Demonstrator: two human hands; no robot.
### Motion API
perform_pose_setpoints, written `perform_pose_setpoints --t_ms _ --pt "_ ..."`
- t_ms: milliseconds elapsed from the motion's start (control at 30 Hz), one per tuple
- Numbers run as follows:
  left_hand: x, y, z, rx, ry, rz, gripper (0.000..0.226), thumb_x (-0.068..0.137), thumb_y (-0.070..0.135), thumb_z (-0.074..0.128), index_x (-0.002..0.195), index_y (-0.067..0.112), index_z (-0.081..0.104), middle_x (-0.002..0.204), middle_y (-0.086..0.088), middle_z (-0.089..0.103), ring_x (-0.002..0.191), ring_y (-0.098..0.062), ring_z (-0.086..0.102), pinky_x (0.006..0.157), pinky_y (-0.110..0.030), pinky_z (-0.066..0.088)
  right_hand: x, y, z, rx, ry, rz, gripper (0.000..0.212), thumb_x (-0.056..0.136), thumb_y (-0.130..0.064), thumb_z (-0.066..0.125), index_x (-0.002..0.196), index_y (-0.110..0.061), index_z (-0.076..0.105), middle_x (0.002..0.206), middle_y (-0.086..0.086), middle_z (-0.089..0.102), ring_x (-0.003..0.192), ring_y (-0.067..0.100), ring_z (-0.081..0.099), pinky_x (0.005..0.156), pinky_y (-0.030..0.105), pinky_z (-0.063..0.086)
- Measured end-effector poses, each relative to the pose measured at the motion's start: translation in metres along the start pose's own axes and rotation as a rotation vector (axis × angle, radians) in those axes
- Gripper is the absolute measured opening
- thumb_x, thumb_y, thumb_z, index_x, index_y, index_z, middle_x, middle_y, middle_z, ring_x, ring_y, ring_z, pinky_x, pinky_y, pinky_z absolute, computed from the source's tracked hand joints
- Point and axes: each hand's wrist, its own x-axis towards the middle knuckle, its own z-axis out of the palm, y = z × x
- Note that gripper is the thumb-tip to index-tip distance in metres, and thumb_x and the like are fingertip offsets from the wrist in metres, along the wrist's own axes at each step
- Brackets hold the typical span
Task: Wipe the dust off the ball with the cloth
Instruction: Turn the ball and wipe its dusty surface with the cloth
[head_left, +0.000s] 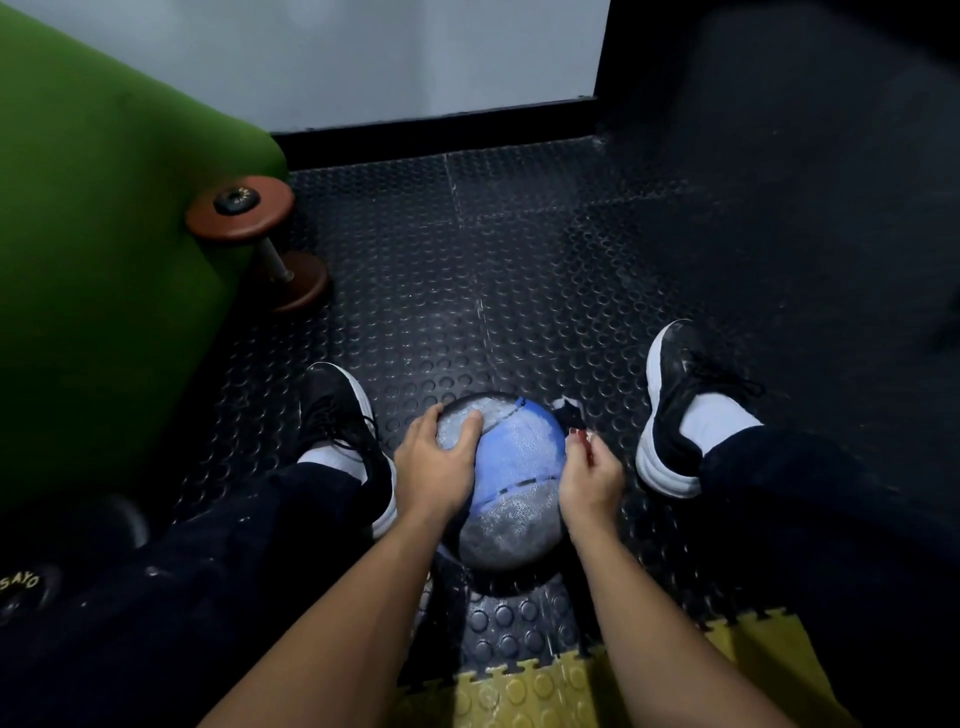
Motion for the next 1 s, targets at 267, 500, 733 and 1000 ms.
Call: perform_pose_setpoints --t_ms 267,500,733,1000 --pt "-0.005 0.008 0.004 0.039 0.021 -0.039 0.077 0.089 0.071 0.049 0.151 0.025 0.042 0.157 0.001 0.042 0.144 -0.026 0.036 0.117 -0.043 0.030 0.016 -0.011 -0.004 -0.124 -0.106 0.029 0.031 0.086 -0.019 0.057 0.056 -0.012 0.050 0.051 -0.006 0.047 0.054 0.012 0.041 0.056 0.033 0.033" --pt "-0.009 0.003 0.001 0.041 0.012 -0.007 0.077 0.087 0.075 0.048 0.148 0.028 0.044 0.152 0.005 0.046 0.141 -0.023 0.040 0.115 -0.045 0.034 0.019 0.014 -0.009 -0.071 -0.051 0.395 0.023 0.089 -0.023 0.055 0.086 -0.009 0.072 0.081 0.005 0.066 0.080 0.023 0.059 0.075 0.035 0.047" --pt "-0.005 0.011 -0.005 0.133 -0.043 -0.114 0.078 0.086 0.078 0.042 0.144 0.026 0.041 0.151 -0.005 0.042 0.138 -0.035 0.039 0.108 -0.048 0.035 0.023 -0.006 -0.003 -0.143 -0.130 0.062 0.026 0.091 -0.025 0.057 0.074 -0.005 0.062 0.068 0.001 0.061 0.067 0.017 0.052 0.060 0.029 0.038" --pt "0.014 0.011 -0.010 0.281 -0.210 0.370 0.076 0.086 0.078 0.040 0.151 0.037 0.040 0.161 0.001 0.036 0.150 -0.020 0.029 0.122 -0.049 0.025 0.042 -0.023 -0.008 -0.438 -0.249 -0.016 0.041 0.094 -0.039 0.052 0.066 -0.010 0.058 0.068 0.002 0.062 0.075 0.026 0.058 0.063 0.032 0.038"
